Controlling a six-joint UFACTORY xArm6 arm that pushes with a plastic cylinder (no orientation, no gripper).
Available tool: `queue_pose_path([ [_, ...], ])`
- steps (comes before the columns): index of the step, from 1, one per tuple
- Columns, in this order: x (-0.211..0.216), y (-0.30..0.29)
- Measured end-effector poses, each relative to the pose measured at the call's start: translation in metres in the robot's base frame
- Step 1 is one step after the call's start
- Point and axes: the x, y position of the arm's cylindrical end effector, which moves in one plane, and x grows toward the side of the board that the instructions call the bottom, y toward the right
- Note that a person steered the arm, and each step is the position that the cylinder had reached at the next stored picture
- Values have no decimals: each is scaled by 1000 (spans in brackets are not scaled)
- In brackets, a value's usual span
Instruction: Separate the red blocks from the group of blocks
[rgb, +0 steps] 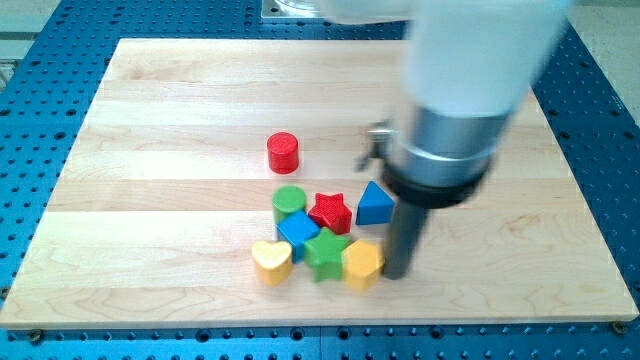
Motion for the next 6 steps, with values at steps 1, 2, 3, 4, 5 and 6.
queue_pose_path([
  [1,-27,-18],
  [2,-65,-25],
  [3,-20,-39],
  [4,-62,-68],
  [5,-113,-82],
  [6,-108,-84],
])
